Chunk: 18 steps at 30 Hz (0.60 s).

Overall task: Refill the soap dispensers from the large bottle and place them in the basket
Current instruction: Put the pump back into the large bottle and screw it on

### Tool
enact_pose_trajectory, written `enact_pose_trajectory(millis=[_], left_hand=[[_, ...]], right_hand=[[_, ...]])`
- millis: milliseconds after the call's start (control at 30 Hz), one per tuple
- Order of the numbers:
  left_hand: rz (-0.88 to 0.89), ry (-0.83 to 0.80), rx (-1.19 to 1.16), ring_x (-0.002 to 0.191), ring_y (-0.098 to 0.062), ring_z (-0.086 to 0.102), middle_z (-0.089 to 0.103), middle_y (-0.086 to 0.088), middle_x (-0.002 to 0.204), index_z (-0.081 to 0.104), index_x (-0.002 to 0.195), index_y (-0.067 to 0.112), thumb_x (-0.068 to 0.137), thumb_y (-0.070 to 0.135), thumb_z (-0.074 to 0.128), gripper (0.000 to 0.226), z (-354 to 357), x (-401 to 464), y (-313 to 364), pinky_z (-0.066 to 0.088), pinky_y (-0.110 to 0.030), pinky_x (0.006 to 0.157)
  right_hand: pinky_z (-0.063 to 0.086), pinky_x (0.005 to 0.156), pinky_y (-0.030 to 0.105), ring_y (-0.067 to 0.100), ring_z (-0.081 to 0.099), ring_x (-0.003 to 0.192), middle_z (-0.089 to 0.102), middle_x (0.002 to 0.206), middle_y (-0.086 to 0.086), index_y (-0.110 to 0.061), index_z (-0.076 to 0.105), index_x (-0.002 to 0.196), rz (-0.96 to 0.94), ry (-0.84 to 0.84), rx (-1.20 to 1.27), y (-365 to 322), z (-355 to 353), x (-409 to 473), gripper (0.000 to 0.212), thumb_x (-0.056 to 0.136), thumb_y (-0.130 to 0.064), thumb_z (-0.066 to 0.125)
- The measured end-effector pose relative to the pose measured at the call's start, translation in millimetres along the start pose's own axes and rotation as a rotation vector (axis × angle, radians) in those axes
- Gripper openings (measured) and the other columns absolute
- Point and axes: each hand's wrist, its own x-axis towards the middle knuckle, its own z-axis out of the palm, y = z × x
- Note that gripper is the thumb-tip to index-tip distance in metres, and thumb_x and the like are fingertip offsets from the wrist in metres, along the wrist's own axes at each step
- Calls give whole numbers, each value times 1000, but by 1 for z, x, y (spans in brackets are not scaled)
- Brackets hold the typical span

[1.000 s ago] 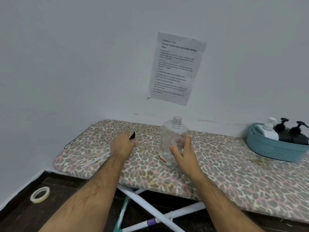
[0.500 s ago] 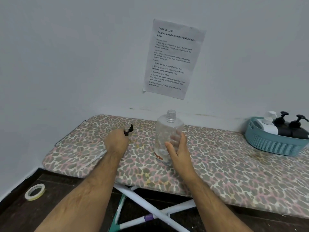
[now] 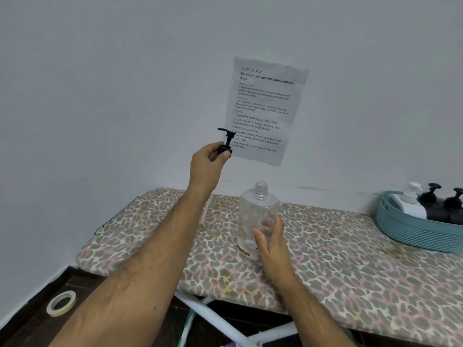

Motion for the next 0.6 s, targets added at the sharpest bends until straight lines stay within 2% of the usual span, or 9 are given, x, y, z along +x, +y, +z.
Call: enact_pose_trajectory(millis=[100, 233, 433, 600], left_hand=[[39, 16, -151, 95, -1, 66, 69, -2, 108, 62, 123, 5, 93, 4, 61, 30, 8, 2, 24, 51, -14, 86], [38, 26, -323, 99, -10, 67, 71, -1, 107, 61, 126, 3, 95, 6, 59, 31, 15, 9, 53, 54, -28, 92], [62, 20, -480, 87, -5, 69, 73, 8, 94, 59, 127, 3, 99, 9, 53, 29, 25, 16, 93, 56, -24, 77], [34, -10, -578, 92, -9, 68, 73, 7, 96, 59, 127, 6, 100, 11, 52, 28, 32, 12, 112, 54, -21, 69]], right_hand=[[50, 100, 47, 11, 56, 120, 49, 140, -5, -31, 15, 150, -3, 3, -9, 1, 0, 1, 74, 90, -66, 42], [50, 100, 46, 11, 56, 120, 49, 140, -6, -33, 13, 149, -1, -9, -19, 1, 0, 1, 74, 89, -67, 41], [50, 100, 46, 11, 55, 121, 48, 141, -7, -38, 11, 148, 4, -21, -34, 3, 0, 4, 80, 84, -80, 35], [51, 99, 45, 10, 55, 120, 47, 140, -9, -46, 11, 144, 3, -26, -41, 0, -1, 4, 75, 82, -82, 33]])
